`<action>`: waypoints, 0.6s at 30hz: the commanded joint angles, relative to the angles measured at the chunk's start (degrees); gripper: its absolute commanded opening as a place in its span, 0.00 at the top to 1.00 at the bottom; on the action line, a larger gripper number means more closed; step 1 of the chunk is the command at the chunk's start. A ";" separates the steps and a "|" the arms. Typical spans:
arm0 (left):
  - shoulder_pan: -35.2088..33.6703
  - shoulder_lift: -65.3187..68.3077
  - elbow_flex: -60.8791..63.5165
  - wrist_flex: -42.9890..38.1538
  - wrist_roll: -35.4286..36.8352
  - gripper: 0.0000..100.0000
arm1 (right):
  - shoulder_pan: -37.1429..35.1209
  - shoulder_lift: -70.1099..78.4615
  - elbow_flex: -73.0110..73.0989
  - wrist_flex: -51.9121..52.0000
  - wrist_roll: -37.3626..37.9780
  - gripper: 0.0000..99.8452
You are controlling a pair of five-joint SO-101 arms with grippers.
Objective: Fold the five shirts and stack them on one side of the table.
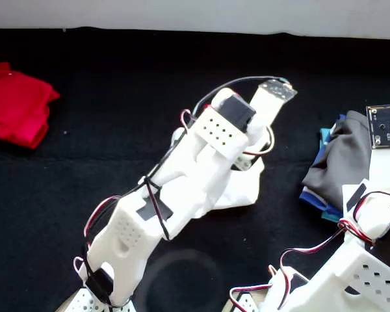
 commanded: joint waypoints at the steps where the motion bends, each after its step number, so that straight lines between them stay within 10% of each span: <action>1: 0.92 1.98 -7.08 -0.18 0.79 0.99 | 0.57 -0.57 0.13 0.48 0.44 0.98; 9: -0.84 3.12 -14.37 -0.18 5.80 0.82 | 0.48 -0.57 0.13 0.48 0.44 0.98; 18: -9.71 2.95 -14.99 2.64 3.25 0.89 | 0.57 -0.57 0.13 0.48 0.44 0.98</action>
